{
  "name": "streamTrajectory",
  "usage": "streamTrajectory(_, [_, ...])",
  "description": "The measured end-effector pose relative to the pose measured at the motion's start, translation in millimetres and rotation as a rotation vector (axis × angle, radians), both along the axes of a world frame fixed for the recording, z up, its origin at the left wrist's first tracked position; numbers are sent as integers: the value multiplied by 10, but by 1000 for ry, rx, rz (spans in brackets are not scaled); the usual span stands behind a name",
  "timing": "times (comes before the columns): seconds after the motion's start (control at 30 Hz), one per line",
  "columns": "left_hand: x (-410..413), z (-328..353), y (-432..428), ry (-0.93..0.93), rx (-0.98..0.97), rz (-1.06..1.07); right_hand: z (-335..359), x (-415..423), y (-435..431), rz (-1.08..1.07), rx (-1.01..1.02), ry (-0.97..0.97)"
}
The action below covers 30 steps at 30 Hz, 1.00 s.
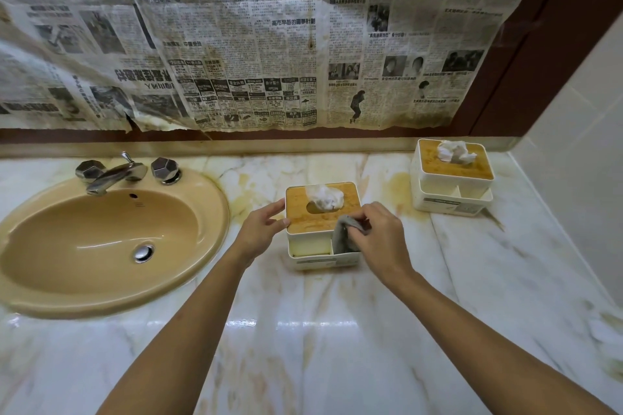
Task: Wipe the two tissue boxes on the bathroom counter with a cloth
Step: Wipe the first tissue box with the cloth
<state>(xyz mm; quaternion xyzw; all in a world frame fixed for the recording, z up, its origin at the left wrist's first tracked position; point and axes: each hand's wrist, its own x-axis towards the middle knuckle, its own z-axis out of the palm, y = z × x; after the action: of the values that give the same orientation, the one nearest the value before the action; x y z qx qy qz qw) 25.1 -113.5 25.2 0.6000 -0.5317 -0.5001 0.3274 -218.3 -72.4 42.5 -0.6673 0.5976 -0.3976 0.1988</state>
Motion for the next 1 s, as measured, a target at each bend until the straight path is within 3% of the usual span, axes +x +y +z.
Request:
streamTrajectory(0.1, [-5,-16,12,11,-5,5,-1,27,43,45,6,-9])
streamTrajectory(0.27, [-15,7,29,21,0,5,-284,63,44,141,156,230])
streamTrajectory(0.37, [-14,17,41,20,7,-4,-181,39,-18,130,194,189])
streamTrajectory(0.53, [-19,24,58,0,9,-10,80,-106,-60,76,97,-16])
streamTrajectory(0.63, [-46,59,83,2,16,-5,320,-200,-106,46,96,-306])
streamTrajectory(0.9, [-117,153,108,22,7,-19,629,-290,-272,-67,330,-787])
streamTrajectory(1.0, [-123,120,68,13,1,2,656,-281,-303,-39,417,-777])
